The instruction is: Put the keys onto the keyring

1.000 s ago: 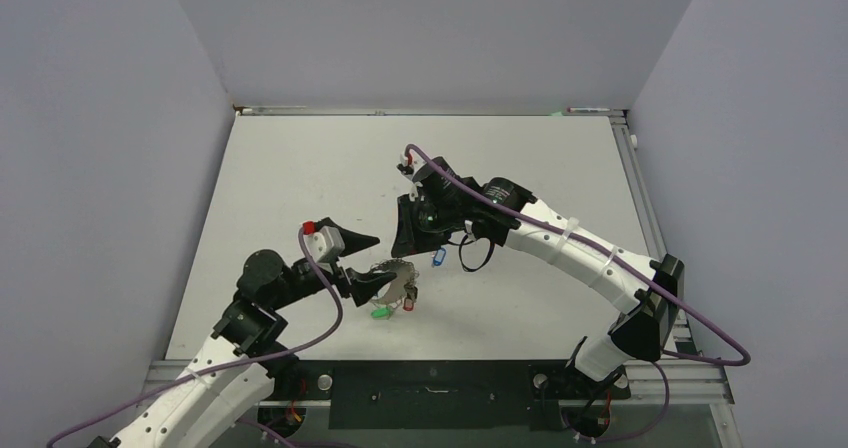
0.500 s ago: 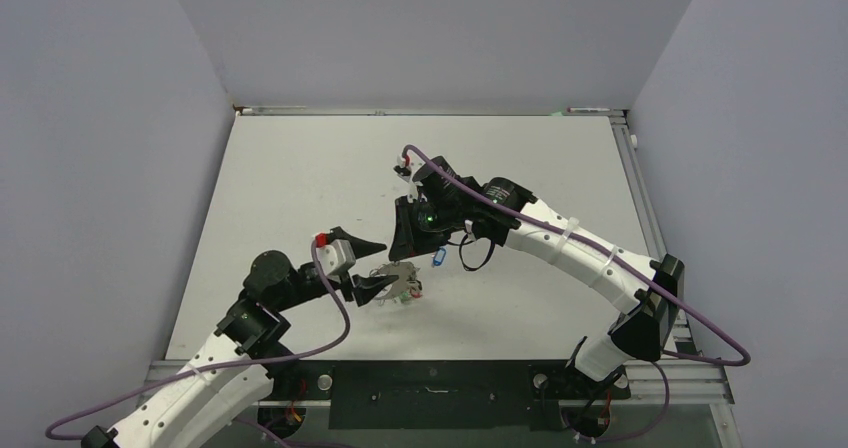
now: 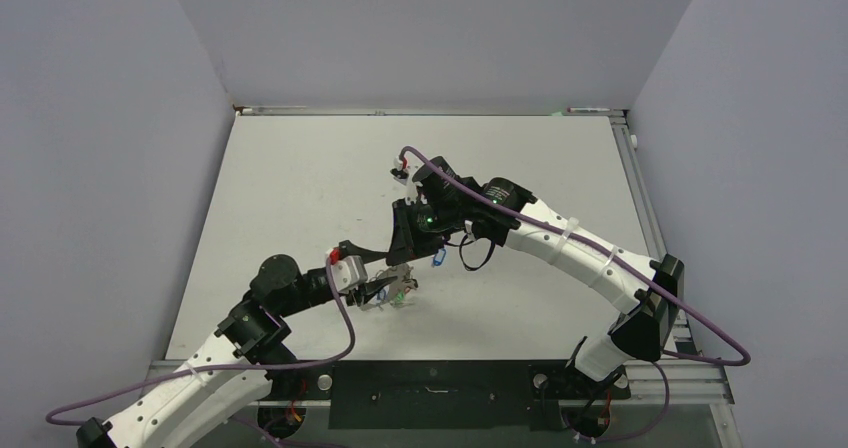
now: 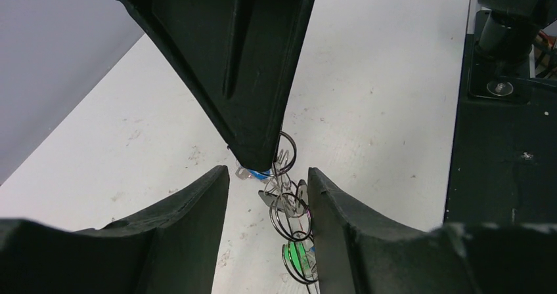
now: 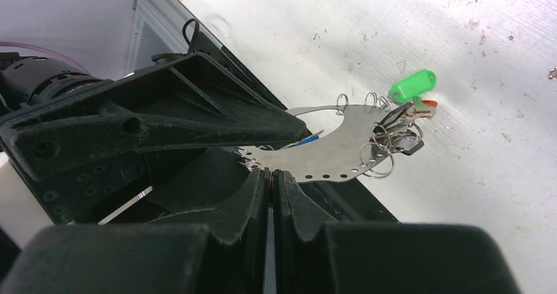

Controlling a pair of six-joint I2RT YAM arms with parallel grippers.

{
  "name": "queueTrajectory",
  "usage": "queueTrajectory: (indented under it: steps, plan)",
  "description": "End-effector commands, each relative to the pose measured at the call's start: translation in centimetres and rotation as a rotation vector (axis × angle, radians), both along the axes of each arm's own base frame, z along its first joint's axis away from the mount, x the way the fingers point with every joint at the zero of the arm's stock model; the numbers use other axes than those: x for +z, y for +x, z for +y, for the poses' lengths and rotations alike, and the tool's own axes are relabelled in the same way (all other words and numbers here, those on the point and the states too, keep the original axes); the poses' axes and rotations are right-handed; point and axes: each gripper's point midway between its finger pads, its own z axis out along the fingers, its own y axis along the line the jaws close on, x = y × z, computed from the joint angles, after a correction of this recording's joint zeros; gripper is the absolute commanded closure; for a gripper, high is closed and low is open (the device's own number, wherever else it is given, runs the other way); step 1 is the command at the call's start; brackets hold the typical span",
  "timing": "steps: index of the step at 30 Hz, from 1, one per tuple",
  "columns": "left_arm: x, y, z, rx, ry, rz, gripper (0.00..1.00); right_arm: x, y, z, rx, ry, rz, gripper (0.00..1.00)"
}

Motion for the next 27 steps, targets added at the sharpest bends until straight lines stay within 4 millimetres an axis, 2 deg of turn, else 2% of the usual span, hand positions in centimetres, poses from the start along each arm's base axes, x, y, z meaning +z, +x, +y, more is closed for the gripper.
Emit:
queueTrajectory:
  steps: [1, 7, 14, 23, 25, 27]
  plan:
    - [0.9, 0.5, 0.2, 0.025, 0.006, -0.058, 0.58, 3.5, -0.5, 0.3, 0.018, 0.117, -0.042, 0.95]
    - [1.4, 0.6, 0.3, 0.033, -0.002, -0.076, 0.73, 3.2, -0.8, 0.6, 0.027, 0.128, -0.027, 0.95]
    - [1.8, 0.5, 0.5, 0.035, -0.013, -0.094, 1.00, 3.1, -0.8, 0.8, 0.028, 0.137, -0.018, 0.95]
    - [3.3, -0.5, 0.8, 0.024, -0.087, -0.084, 1.00, 3.0, -0.8, 1.5, 0.058, 0.166, -0.011, 0.94]
    - [3.7, -0.5, 0.9, 0.031, -0.104, -0.073, 1.00, 3.0, -0.8, 1.8, 0.064, 0.170, -0.008, 0.88]
    - [3.9, -0.6, 0.9, 0.033, -0.123, -0.059, 1.00, 2.9, -0.5, 2.0, 0.063, 0.168, -0.009, 0.74]
